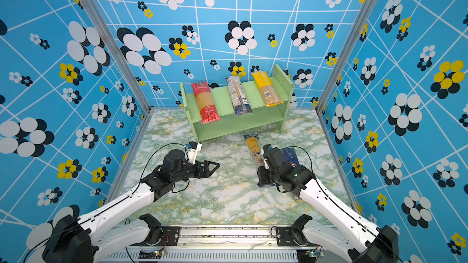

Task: Arrange pasta packages on shelves
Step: Pick up the pasta bag from the center of the table, then place the pasta bag on the shelf.

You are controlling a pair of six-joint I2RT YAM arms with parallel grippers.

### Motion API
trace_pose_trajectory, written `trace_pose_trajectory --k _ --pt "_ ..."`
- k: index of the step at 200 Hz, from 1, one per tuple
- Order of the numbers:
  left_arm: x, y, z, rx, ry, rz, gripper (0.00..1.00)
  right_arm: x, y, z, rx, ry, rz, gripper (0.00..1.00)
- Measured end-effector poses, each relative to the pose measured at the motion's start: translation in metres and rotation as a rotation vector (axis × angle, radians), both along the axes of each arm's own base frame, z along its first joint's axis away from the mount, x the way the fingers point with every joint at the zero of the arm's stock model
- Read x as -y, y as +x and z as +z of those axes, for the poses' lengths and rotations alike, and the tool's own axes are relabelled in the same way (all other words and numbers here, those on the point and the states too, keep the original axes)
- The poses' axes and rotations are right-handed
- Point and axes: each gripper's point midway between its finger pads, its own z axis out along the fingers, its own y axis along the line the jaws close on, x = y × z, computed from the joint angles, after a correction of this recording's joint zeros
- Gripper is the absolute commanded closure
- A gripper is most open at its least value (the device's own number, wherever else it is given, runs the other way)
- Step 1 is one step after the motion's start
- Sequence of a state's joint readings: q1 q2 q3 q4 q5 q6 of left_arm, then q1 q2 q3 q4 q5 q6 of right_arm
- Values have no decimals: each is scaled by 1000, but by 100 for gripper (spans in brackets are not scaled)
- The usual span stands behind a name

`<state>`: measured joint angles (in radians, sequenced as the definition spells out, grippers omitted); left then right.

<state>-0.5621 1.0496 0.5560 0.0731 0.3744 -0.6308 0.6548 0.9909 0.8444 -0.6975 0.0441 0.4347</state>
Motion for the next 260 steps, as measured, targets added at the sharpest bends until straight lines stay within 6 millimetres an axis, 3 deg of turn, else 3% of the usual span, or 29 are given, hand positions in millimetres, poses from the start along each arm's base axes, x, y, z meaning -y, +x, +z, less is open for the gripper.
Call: trace_pose_trajectory --k 139,260 --pt "-3 0 -4 -11 0 -1 1 -40 27 23 76 27 71 100" --pt "-6 2 -3 -17 -12 -2 1 -58 45 25 120 -3 99 100"
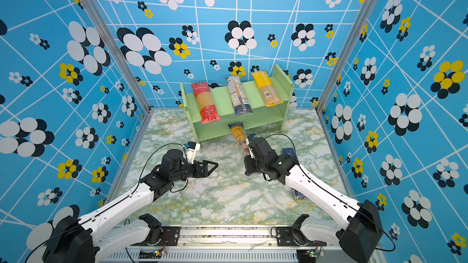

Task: Arrange pasta packages on shelves
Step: Place the pasta bag on the shelf.

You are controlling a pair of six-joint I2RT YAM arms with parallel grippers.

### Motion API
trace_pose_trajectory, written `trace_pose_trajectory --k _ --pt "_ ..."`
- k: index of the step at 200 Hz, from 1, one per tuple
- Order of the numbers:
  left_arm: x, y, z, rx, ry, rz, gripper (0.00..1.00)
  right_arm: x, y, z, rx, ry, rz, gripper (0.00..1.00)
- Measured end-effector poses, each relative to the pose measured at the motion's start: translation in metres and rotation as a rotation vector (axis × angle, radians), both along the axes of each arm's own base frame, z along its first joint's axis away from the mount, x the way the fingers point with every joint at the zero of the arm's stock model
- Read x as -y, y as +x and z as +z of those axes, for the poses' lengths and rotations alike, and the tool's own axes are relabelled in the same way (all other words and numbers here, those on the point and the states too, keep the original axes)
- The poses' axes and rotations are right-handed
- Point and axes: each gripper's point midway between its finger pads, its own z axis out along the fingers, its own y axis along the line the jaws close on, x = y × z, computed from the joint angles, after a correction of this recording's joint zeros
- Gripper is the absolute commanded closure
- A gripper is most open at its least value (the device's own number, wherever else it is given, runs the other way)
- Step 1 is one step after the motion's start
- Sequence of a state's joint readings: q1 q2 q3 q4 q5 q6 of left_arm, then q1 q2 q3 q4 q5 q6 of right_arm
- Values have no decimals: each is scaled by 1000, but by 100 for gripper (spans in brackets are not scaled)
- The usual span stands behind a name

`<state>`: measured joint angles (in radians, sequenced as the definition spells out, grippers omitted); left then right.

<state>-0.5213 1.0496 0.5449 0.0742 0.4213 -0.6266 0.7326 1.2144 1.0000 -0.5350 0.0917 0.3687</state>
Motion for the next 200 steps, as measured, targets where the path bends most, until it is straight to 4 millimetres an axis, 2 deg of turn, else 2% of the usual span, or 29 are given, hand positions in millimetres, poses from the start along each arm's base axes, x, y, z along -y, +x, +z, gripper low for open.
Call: trace_pose_trajectory --k 72,150,200 --pt "0 -1 1 -1 -5 -9 1 -3 9 -6 23 -34 -2 100" --pt "0 0 1 3 -4 -13 1 -11 23 9 88 -32 2 100" --pt "-1 -1 7 20 -13 -13 1 -18 30 5 82 -45 8 100"
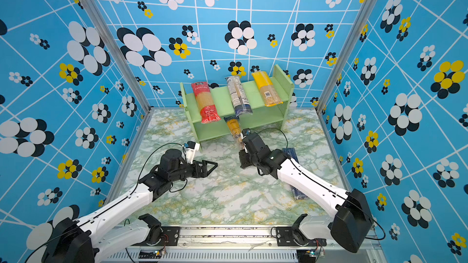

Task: Arrange pasta packages on shelves
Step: Place the pasta bag on the shelf.

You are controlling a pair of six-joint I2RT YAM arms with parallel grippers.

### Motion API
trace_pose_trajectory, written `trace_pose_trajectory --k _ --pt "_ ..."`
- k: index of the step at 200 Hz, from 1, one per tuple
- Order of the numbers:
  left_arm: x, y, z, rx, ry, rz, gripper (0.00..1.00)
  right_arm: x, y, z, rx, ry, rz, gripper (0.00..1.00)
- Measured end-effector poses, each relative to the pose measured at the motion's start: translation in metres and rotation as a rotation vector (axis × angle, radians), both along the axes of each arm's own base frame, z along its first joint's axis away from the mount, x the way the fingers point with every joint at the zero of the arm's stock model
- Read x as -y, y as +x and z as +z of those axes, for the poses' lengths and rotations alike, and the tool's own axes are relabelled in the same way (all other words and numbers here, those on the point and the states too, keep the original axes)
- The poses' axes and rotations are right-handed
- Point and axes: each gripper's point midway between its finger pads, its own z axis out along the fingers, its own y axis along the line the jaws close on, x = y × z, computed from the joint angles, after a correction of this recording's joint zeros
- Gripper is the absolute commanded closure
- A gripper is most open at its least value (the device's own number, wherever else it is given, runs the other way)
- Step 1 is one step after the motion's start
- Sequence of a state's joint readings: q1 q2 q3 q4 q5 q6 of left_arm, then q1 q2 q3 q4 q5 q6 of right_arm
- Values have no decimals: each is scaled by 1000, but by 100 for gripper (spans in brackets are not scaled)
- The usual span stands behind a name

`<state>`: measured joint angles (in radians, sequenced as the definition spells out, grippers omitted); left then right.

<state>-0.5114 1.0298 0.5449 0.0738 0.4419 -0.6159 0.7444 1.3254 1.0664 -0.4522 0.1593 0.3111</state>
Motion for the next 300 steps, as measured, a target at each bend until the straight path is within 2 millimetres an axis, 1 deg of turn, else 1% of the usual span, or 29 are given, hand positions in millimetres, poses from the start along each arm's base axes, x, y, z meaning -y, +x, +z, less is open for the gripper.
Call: trace_pose_trajectory --k 37,70,114,144,192,259,300 --pt "0 0 1 4 -2 0 1 -4 4 1 3 -3 3 100" --pt "0 0 1 3 -2 0 1 -9 12 5 23 1 0 100" --pt "-1 -2 -2 -6 7 -3 1 -14 19 2 25 -8 -2 100" --pt "-4 -1 -3 -12 11 5 1 -17 25 8 43 -8 -5 100" --pt "-8 2 -1 -5 8 16 1 -17 31 14 68 -20 -12 100" --pt "-11 4 0 -5 2 13 1 -21 36 6 56 -39 -16 100" --pt "-13 5 0 -1 1 13 1 -27 45 9 64 -40 -23 100"
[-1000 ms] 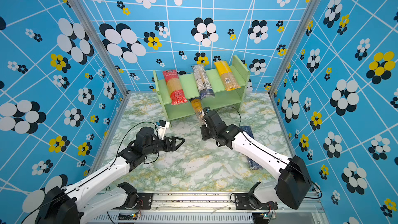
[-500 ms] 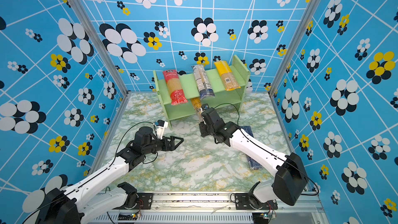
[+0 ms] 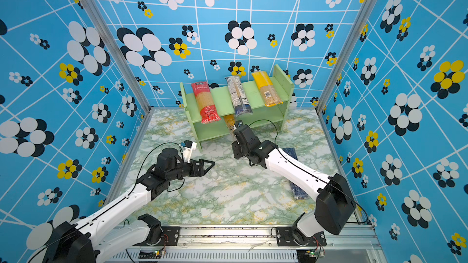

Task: Arrange pasta packages on shelves
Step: Place the pasta bag on the shelf.

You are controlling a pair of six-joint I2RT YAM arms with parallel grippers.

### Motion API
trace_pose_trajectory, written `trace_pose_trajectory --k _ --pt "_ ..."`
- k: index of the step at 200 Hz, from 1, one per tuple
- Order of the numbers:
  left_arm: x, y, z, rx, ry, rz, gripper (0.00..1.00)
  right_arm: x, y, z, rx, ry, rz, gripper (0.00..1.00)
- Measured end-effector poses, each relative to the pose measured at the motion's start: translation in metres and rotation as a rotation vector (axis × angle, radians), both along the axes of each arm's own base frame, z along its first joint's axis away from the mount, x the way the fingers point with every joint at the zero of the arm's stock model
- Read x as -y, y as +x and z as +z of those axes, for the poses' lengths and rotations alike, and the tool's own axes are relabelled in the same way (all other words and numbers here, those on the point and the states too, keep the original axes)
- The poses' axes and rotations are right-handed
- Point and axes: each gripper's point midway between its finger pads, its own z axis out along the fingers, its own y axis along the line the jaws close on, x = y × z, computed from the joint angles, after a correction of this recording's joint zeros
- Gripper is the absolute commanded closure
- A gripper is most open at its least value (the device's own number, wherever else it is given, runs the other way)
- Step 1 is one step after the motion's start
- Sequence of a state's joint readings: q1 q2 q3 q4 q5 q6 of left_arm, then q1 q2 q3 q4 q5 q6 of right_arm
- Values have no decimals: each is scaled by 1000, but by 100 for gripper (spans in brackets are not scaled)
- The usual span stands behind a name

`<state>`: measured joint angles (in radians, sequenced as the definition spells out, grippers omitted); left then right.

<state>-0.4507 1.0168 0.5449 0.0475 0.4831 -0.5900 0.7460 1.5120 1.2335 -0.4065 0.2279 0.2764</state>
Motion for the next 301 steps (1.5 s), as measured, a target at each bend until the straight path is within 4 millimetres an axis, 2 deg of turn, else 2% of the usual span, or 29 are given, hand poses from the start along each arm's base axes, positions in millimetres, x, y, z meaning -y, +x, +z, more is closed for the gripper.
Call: trace_pose_trajectory --k 166,301 --pt "-5 3 0 -6 -11 -9 1 -17 21 -16 -2 16 -28 100" --pt "-12 5 0 -14 -17 5 1 -24 33 -13 36 47 -51 100"
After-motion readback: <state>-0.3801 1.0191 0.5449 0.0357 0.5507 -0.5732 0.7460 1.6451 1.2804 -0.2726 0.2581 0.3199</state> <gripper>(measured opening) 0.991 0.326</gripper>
